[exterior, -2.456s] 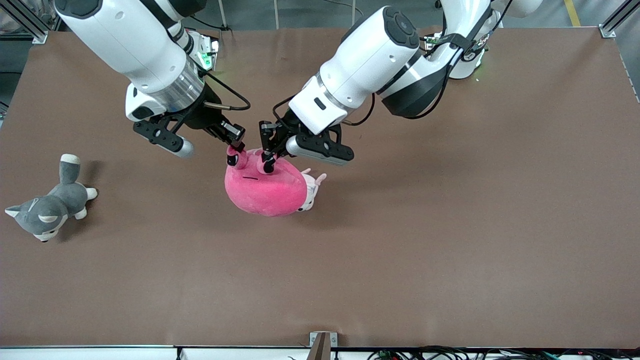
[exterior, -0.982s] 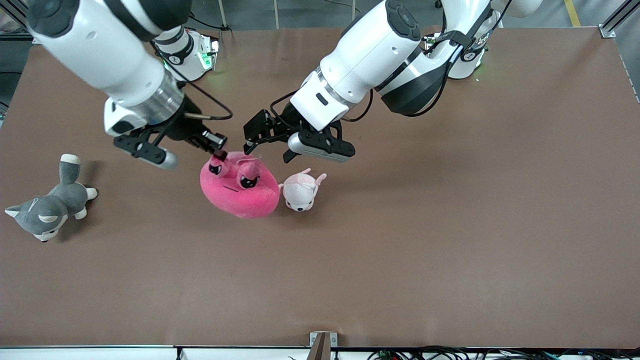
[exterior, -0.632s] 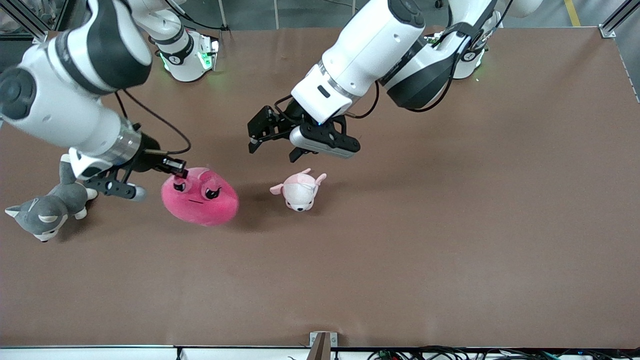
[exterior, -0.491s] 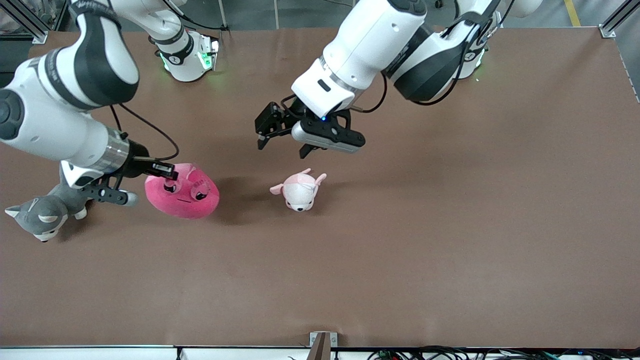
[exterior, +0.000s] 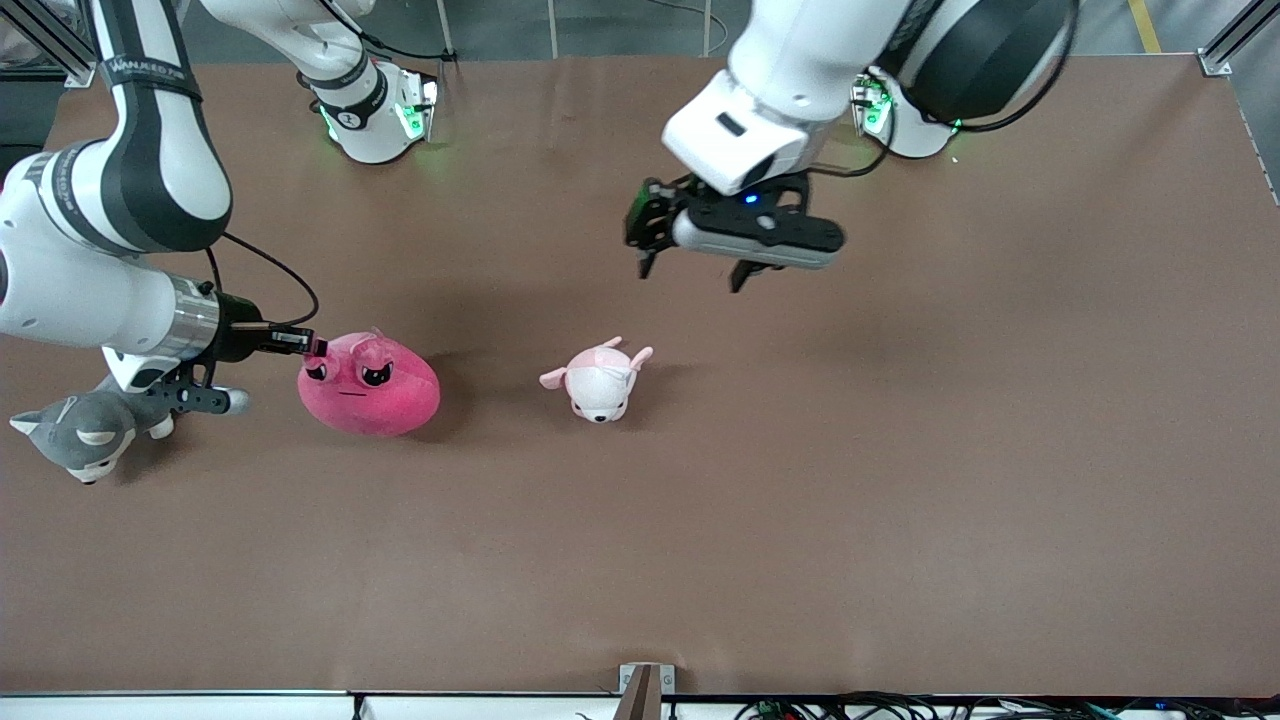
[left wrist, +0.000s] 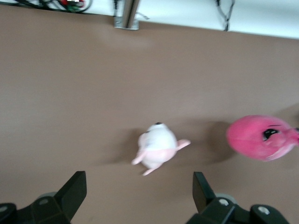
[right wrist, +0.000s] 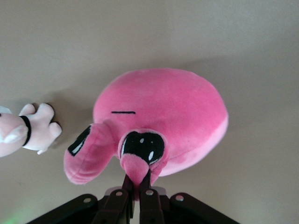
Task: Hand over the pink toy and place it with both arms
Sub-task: 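Carry the plush toward the grey cat while the left gripper withdraws, then open the right gripper and draw it back from the plush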
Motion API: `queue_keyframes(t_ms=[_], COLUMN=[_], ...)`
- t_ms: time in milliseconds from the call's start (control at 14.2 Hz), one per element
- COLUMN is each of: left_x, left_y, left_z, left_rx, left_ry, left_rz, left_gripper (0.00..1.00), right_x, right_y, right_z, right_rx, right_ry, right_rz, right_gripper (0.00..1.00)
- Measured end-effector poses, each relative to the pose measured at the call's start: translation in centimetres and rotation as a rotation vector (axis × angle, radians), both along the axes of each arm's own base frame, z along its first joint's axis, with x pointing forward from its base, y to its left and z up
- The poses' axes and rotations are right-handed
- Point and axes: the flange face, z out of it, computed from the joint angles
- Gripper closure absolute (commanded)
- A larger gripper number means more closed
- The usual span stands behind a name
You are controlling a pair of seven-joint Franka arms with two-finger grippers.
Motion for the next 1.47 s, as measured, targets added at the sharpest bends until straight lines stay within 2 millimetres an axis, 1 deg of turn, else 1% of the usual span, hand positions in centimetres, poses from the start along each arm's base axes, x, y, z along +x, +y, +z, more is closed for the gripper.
queue_keyframes(t_ms=[140, 211, 351, 561, 702, 772, 842, 982, 1053, 1193, 1263, 1333, 1474], left_x=[-0.5, -0.6, -0.2, 1.4, 2.3, 2.8, 3.3, 4.1, 4.4, 4.5, 4.6, 4.6, 4.7], left_y=[2.9, 4.4, 7.7, 12.9, 15.6, 16.8, 18.1, 20.5, 21.6, 23.5, 24.0, 24.3, 24.4], left_z=[1.4, 1.9, 2.3, 1.6, 0.0, -1.2, -2.4, -4.1, -4.7, -5.5, -5.9, -6.2, -6.8], left_rx=[0.056, 0.081, 0.131, 0.17, 0.194, 0.206, 0.217, 0.229, 0.232, 0.239, 0.241, 0.243, 0.247], left_ry=[0.037, 0.054, 0.095, 0.14, 0.174, 0.198, 0.221, 0.259, 0.271, 0.292, 0.3, 0.307, 0.316], left_rz=[-0.011, -0.017, -0.025, 0.007, 0.018, 0.023, 0.031, 0.056, 0.067, 0.086, 0.089, 0.093, 0.094], left_gripper=[0.0, 0.0, 0.0, 0.0, 0.0, 0.0, 0.0, 0.0, 0.0, 0.0, 0.0, 0.0, 0.0], right_x=[-0.6, -0.8, -1.0, -0.8, -0.6, -0.4, -0.3, 0.1, 0.3, 0.5, 0.5, 0.7, 1.4], right_y=[-1.1, -1.2, -1.0, -0.9, -0.9, -1.0, -1.2, -1.7, -2.0, -2.6, -2.7, -2.8, -3.1], right_z=[-1.4, -1.9, -2.3, -3.6, -4.8, -5.5, -6.3, -7.7, -8.3, -8.7, -8.5, -8.2, -7.0], right_rx=[0.018, 0.026, 0.033, 0.036, 0.037, 0.037, 0.038, 0.037, 0.037, 0.039, 0.04, 0.042, 0.042], right_ry=[0.021, 0.028, 0.038, 0.051, 0.054, 0.055, 0.058, 0.057, 0.053, 0.044, 0.038, 0.029, -0.003], right_rz=[0.016, 0.019, 0.02, 0.019, 0.026, 0.029, 0.034, 0.038, 0.038, 0.042, 0.044, 0.052, 0.073], right_gripper=[1.0, 1.0, 0.99, 0.98, 0.97, 0.88, 0.73, 0.15, 0.0, 0.0, 0.0, 0.0, 0.0])
